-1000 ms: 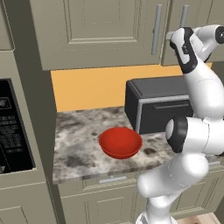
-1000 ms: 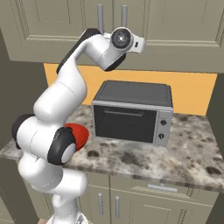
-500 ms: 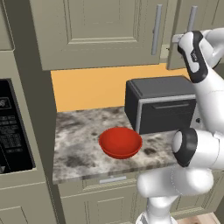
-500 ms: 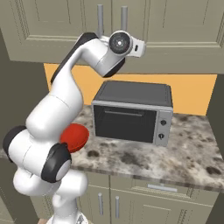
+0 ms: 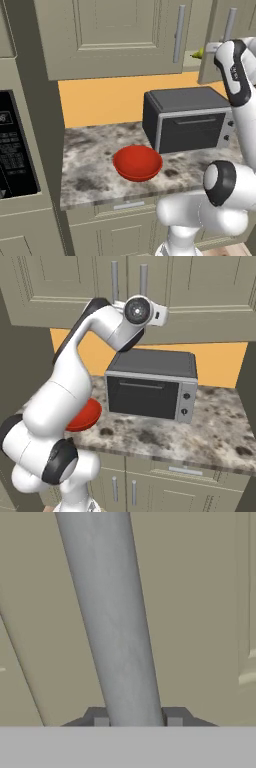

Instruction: Open the cabinet. Pick the apple and pear from the cabinet and place them into the bowl. Then close the cabinet.

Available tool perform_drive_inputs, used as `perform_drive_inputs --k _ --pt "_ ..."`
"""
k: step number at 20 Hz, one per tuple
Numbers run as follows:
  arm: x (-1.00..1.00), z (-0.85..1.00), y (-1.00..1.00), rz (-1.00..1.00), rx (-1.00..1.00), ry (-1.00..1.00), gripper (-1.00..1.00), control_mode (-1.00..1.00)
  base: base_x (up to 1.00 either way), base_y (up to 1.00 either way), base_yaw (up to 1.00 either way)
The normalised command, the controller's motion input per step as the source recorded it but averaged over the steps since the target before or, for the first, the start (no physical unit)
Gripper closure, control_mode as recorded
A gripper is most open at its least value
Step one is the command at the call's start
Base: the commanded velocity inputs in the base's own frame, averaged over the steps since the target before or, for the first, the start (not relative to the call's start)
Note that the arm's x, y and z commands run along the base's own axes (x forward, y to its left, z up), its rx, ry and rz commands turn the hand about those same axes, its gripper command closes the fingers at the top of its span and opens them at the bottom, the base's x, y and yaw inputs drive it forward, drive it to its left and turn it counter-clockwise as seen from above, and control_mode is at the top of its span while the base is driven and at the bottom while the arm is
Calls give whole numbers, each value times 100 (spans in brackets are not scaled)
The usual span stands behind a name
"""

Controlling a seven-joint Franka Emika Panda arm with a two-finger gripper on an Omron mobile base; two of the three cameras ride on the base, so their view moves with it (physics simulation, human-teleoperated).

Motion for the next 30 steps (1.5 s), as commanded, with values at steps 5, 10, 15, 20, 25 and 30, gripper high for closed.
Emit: perform_drive_inputs --k 5,10,15,20,25,30 --pt "-59 0 0 -1 0 0 100 -100 0 0 0" --pt "-57 0 -4 -1 0 0 100 -100 0 0 0" --pt "-56 0 -18 0 0 0 100 -100 0 0 0" --pt "-56 0 -19 0 0 0 100 -100 0 0 0" --pt "-50 0 -13 0 0 0 100 -100 0 0 0" --pt "-33 0 -8 0 0 0 100 -100 0 0 0"
